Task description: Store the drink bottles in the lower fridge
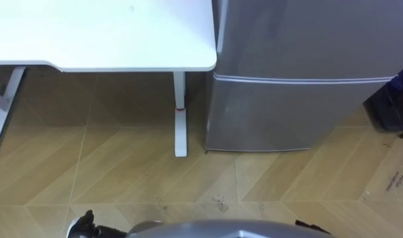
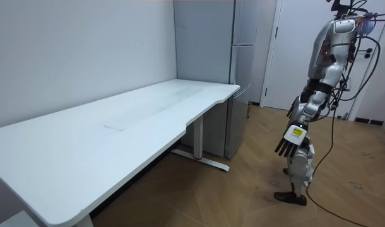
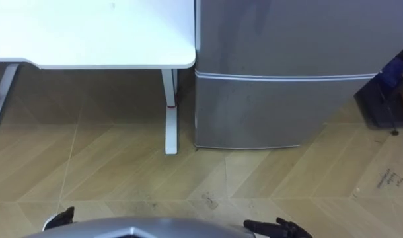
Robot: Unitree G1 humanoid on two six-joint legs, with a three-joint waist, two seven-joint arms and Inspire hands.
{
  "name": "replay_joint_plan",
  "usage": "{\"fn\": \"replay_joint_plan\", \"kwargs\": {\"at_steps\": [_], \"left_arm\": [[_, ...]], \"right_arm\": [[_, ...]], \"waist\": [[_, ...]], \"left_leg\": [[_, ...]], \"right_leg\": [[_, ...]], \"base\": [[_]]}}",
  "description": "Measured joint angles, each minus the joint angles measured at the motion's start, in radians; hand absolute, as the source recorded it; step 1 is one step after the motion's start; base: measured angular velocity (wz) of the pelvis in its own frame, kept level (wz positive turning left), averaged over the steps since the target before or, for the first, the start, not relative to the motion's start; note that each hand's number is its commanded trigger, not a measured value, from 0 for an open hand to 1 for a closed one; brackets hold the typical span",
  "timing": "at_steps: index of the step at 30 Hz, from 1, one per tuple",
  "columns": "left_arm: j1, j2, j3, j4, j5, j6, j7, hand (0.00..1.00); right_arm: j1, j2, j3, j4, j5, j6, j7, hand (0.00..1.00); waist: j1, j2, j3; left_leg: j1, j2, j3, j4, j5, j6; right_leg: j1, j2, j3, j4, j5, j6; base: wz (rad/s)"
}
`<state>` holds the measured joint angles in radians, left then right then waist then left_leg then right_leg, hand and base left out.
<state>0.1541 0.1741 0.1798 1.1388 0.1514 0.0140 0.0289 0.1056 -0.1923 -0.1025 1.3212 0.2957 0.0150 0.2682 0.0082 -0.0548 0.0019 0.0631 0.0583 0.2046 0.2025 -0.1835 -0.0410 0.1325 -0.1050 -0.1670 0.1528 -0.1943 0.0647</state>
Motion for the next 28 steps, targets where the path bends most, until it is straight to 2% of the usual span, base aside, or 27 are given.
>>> {"fn": "replay_joint_plan", "kwargs": {"at_steps": [2, 5, 7, 10, 13, 16, 20, 21, 25, 28], "left_arm": [[0.003, 0.0, 0.0, 0.0, 0.014, 0.001, -0.005, 0.0], [0.002, -0.003, -0.001, 0.002, 0.017, 0.002, -0.027, 0.0], [0.001, -0.004, -0.012, 0.008, 0.019, 0.003, -0.044, 0.0], [0.003, 0.001, -0.039, 0.027, 0.037, 0.008, -0.047, 0.0], [0.016, 0.008, -0.048, 0.038, 0.07, 0.019, -0.049, 0.0], [0.03, 0.008, -0.047, 0.05, 0.098, 0.039, -0.048, 0.0], [0.036, 0.011, -0.05, 0.052, 0.098, 0.066, -0.044, 0.0], [0.037, 0.011, -0.055, 0.052, 0.101, 0.068, -0.044, 0.0], [0.038, 0.011, -0.058, 0.05, 0.129, 0.069, -0.041, 0.0], [0.036, 0.011, -0.067, 0.036, 0.149, 0.069, -0.041, 0.0]], "right_arm": [[0.001, -0.003, -0.004, -0.003, -0.012, 0.0, 0.004, 0.0], [-0.005, -0.008, -0.007, -0.005, -0.022, 0.001, 0.004, 0.0], [-0.005, -0.016, -0.008, -0.006, -0.022, 0.002, 0.003, 0.0], [-0.006, -0.024, -0.008, -0.008, -0.016, 0.005, 0.002, 0.0], [-0.007, -0.024, -0.011, -0.004, -0.017, 0.01, -0.004, 0.0], [-0.006, -0.023, -0.018, -0.001, -0.016, 0.019, -0.006, 0.0], [-0.008, -0.01, -0.017, -0.003, -0.014, 0.029, -0.017, 0.0], [-0.004, -0.009, -0.015, -0.002, 0.002, 0.029, -0.021, 0.0], [-0.006, -0.004, -0.004, -0.003, 0.017, 0.023, -0.036, 0.0], [-0.007, 0.001, 0.008, -0.003, 0.017, 0.02, -0.034, 0.0]], "waist": [[-0.002, -0.002, -0.0003], [-0.007, -0.002, -0.0004], [-0.008, 0.003, -0.0006], [-0.009, 0.015, 0.0033], [-0.007, 0.005, 0.0033], [-0.007, 0.011, 0.0016], [-0.008, 0.013, -0.0008], [-0.008, 0.013, 0.0013], [-0.006, 0.01, 0.0041], [-0.004, 0.005, 0.0011]], "left_leg": [[-0.001, -0.001, 0.003, 0.005, -0.007, 0.001], [-0.006, -0.017, 0.004, 0.027, -0.024, 0.014], [-0.006, -0.031, 0.005, 0.051, -0.047, 0.032], [0.004, -0.045, 0.005, 0.063, -0.066, 0.054], [0.011, -0.057, 0.005, 0.083, -0.084, 0.074], [0.011, -0.056, 0.01, 0.103, -0.1, 0.086], [0.007, -0.053, 0.014, 0.105, -0.103, 0.093], [0.007, -0.052, 0.016, 0.104, -0.103, 0.093], [0.001, -0.039, 0.04, 0.096, -0.1, 0.087], [0.003, -0.033, 0.052, 0.078, -0.091, 0.073]], "right_leg": [[-0.001, -0.004, 0.0, 0.008, -0.002, 0.001], [-0.018, -0.029, -0.006, 0.063, -0.026, 0.015], [-0.03, -0.053, -0.027, 0.12, -0.039, 0.031], [-0.054, -0.079, -0.035, 0.217, -0.04, 0.034], [-0.064, -0.096, -0.029, 0.259, -0.035, 0.036], [-0.06, -0.096, -0.027, 0.251, -0.021, 0.039], [-0.024, -0.058, -0.03, 0.14, -0.015, 0.039], [-0.014, -0.053, -0.031, 0.112, -0.005, 0.044], [-0.012, -0.037, -0.022, 0.063, 0.012, 0.047], [-0.014, -0.023, -0.02, 0.044, 0.024, 0.042]], "base": [[-0.03], [0.03], [0.0], [0.0], [-0.01], [-0.06], [-0.03], [-0.05], [-0.18], [-0.14]]}}
